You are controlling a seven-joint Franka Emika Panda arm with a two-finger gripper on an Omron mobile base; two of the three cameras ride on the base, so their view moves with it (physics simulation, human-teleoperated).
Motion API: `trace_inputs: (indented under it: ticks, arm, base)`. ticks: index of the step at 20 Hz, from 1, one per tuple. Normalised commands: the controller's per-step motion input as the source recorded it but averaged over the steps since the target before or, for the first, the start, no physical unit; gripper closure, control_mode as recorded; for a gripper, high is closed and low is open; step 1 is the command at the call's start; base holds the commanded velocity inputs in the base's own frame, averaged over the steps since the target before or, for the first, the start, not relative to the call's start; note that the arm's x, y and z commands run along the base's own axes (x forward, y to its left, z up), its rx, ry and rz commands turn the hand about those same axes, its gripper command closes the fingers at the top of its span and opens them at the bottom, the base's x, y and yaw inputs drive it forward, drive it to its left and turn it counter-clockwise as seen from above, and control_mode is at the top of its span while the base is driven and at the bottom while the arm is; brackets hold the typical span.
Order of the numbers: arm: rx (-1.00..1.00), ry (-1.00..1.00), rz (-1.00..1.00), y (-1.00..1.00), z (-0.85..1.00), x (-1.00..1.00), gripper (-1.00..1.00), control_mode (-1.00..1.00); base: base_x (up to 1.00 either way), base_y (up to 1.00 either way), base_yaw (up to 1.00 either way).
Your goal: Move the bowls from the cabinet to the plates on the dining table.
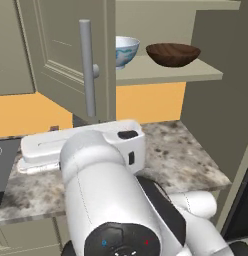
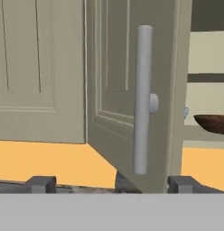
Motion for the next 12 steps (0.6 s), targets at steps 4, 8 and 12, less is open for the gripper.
trace_inputs:
  ticks: [4, 8, 12]
  arm:
    - [0.03, 0.0, -0.02, -0.35, 0.0, -0.8, -1.0, -1.0]
    - [0.02, 0.0, -0.01, -0.7, 0.0, -0.52, -1.0, -1.0]
    - [0.0, 0.0, 0.0, -0.97, 0.0, -0.08, -1.0, -1.0]
  base:
    - [0.0, 0.0, 0.0]
    - [0.0, 0.0, 0.0]
    - [0.0, 0.0, 0.0]
